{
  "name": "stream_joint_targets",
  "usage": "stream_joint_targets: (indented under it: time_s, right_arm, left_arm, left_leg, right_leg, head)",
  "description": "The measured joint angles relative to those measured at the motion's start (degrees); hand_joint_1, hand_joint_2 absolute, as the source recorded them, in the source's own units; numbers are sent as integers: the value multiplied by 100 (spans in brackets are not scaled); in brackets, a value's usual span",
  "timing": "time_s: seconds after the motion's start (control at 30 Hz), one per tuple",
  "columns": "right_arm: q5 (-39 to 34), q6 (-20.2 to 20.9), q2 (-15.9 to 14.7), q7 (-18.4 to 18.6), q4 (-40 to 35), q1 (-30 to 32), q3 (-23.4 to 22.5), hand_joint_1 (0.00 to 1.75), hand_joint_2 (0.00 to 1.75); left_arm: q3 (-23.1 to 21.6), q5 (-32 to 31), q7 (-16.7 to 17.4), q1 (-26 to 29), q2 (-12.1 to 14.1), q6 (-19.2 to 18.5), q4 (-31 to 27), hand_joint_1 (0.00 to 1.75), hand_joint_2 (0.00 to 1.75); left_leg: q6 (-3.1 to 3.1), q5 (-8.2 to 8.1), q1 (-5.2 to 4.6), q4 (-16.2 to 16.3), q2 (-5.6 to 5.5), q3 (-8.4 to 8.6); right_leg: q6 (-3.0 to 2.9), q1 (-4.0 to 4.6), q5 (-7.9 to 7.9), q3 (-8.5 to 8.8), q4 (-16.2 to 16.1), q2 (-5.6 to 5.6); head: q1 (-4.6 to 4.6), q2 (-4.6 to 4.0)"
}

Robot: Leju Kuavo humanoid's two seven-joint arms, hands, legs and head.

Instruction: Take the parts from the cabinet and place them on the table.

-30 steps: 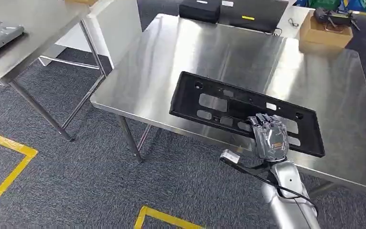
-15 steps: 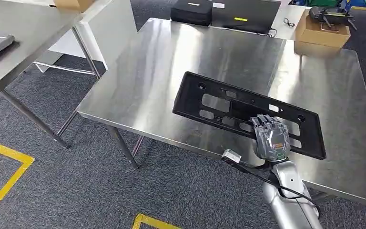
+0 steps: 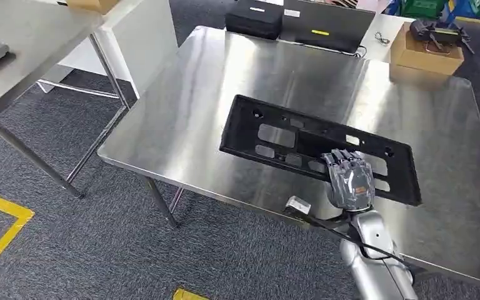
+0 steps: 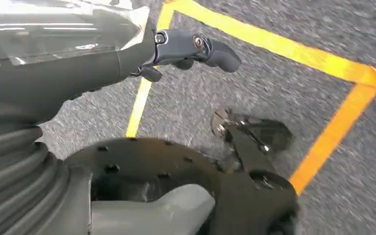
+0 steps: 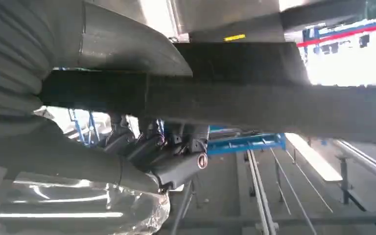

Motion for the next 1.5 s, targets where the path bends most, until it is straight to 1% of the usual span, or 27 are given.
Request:
stream_joint_targets:
  time_s: [0.03, 0.07, 0.1, 0.13, 0.17, 0.2, 0.23, 0.27, 0.3, 0.33, 0.37, 0.4, 0.53, 0.6, 0.63, 0.67, 0.7, 0.73, 0.9, 1.13, 1.17, 1.3, 1.5]
  right_arm:
    - [4, 0, -11, 0, 0, 31, -20, 175, 175]
    - [4, 0, -20, 0, 2, 66, -33, 175, 175]
    - [-6, 0, -24, 0, 15, 86, -50, 175, 175]
    - [-26, 0, -28, -7, 35, 86, -68, 175, 175]
    - [-53, 0, -31, -7, 50, 66, -83, 175, 175]
    - [-59, 2, -35, -2, 83, 22, -103, 175, 175]
    - [-57, 2, -42, 32, 178, -74, -120, 175, 175]
    - [-53, 0, -46, 85, 283, -179, -131, 175, 175]
    - [-50, 2, -50, 109, 348, -237, -144, 175, 175]
    - [-50, 0, -59, 140, 418, -294, -166, 175, 175]
    - [-33, 2, -63, 206, 606, -448, -217, 175, 175]
    - [-22, 0, -79, 277, 833, -623, -267, 175, 175]
    - [-33, 0, -184, 483, 2012, -1575, -512, 175, 175]
    - [-35, 2, -247, 590, 2671, -2027, -618, 175, 175]
    - [-35, 4, -260, 634, 2948, -2235, -665, 175, 175]
    - [-33, 9, -277, 675, 3203, -2386, -702, 175, 175]
    - [-31, 13, -288, 721, 3383, -2504, -728, 175, 175]
    - [4, 26, -299, 789, 3553, -2611, -750, 175, 175]
    - [55, 153, -304, 1307, 4225, -3024, -853, 175, 175]
    - [136, 319, -299, 1519, 4645, -3256, -964, 175, 175]
    - [173, 326, -295, 1532, 4677, -3256, -964, 0, 0]
    - [293, 365, -240, 1609, 4756, -3288, -964, 0, 0]
    - [430, 389, -190, 1556, 4793, -3304, -966, 0, 0]
  left_arm:
    - [-2, 0, 0, 2, -2, -11, 0, 0, 175]
    - [-2, 0, 4, 5, -2, -13, 0, 0, 175]
    - [-2, -4, 9, 10, -2, -15, 2, 0, 175]
    - [-4, -9, 13, 11, -2, -15, 0, 0, 175]
    - [-9, -11, 48, 10, -2, -4, 0, 0, 175]
    - [-22, -18, 109, 10, -2, 24, 0, 0, 175]
    - [-44, -33, 155, 9, 0, 63, 2, 0, 175]
    - [-61, -59, 196, 5, 0, 70, 0, 0, 175]
    - [-70, -66, 210, 1, 0, 70, 2, 0, 175]
    - [-81, -72, 230, 1, 0, 70, 2, 0, 175]
    - [-105, -81, 254, 1, 9, 65, 2, 0, 175]
    - [-129, -107, 284, 2, 11, 54, 2, 0, 175]
    - [-203, -173, 313, -10, 24, 33, 2, 0, 175]
    - [-245, -175, 310, -10, 30, 26, 2, 0, 175]
    - [-247, -175, 308, -11, 33, 17, 2, 0, 175]
    - [-247, -175, 304, -11, 35, 11, 2, 0, 175]
    - [-249, -175, 304, -10, 37, 6, 2, 0, 175]
    - [-251, -175, 306, -10, 39, 4, 2, 0, 175]
    - [-271, -177, 313, -11, 57, -22, 2, 0, 175]
    - [-306, -188, 313, -12, 85, -66, 0, 0, 175]
    - [-315, -188, 313, -12, 85, -70, 0, 0, 175]
    - [-332, -214, 315, -18, 101, -184, 0, 0, 175]
    - [-354, -236, 343, -30, 116, -158, 2, 0, 175]
  left_leg:
    - [15, -38, -5, 0, -6, 34]
    - [16, -66, -6, 3, -15, 63]
    - [9, -87, -6, 6, -27, 96]
    - [-8, -121, -3, 9, -36, 137]
    - [-26, -154, 2, 20, -41, 180]
    - [-54, -198, 6, 36, -41, 223]
    - [-95, -245, -8, 56, -39, 237]
    - [-132, -305, -51, 100, -37, 233]
    - [-140, -307, -48, 96, -28, 228]
    - [-143, -308, -49, 95, -23, 232]
    - [-45, -326, -54, 120, -21, 221]
    - [-12, -309, -42, 120, -15, 221]
    - [-29, -306, -35, 92, -9, 240]
    - [-38, -303, -29, 89, -9, 240]
    - [-58, -305, -24, 88, -9, 240]
    - [-99, -304, -18, 87, -8, 241]
    - [-121, -308, -11, 86, -8, 240]
    - [-137, -308, -9, 86, -9, 238]
    - [-140, -306, -26, 86, -10, 235]
    - [-138, -305, -66, 87, -11, 230]
    - [-137, -306, -71, 87, -12, 229]
    - [-133, -308, -90, 88, -14, 233]
    - [-131, -309, -99, 88, -18, 234]
  right_leg:
    - [3, -5, -130, -310, 471, 1]
    - [38, -7, -170, -553, 791, 2]
    - [89, -23, -94, -647, 812, 0]
    - [173, -44, 128, -603, 528, -1]
    - [255, -63, 416, -425, 28, -4]
    - [317, -92, 711, -195, -558, -18]
    - [308, -115, 885, -48, -981, -57]
    - [244, -67, 904, 22, -1014, -34]
    - [194, -79, 907, -1, -1003, -26]
    - [178, -81, 910, -4, -1007, -27]
    - [162, -127, 927, 10, -1012, -22]
    - [161, -101, 928, 10, -1012, -15]
    - [136, -78, 920, 4, -1010, 1]
    - [133, -72, 919, 4, -1009, 1]
    - [133, -67, 918, 4, -1008, 1]
    - [132, -60, 918, 4, -1007, 0]
    - [126, -55, 914, 5, -1007, 0]
    - [126, -55, 914, 5, -1006, -1]
    - [126, -54, 914, 6, -1004, 0]
    - [127, -55, 915, 12, -1004, -1]
    - [127, -56, 915, 12, -1005, -1]
    - [129, -57, 914, 11, -1007, -1]
    - [129, -58, 914, 11, -1009, -3]
  head:
    - [4, 0]
    - [-2, 0]
    - [4, 0]
    - [0, 0]
    - [4, 0]
    - [4, 0]
    - [13, 0]
    - [9, 0]
    - [4, 0]
    - [-11, 0]
    - [-7, 0]
    - [-7, 0]
    - [-7, 0]
    - [-7, 0]
    - [-9, 0]
    - [-7, 0]
    - [-7, 0]
    - [-2, 0]
    - [-4, 0]
    - [-7, 0]
    - [-2, 0]
    - [-4, 0]
    - [-4, 0]
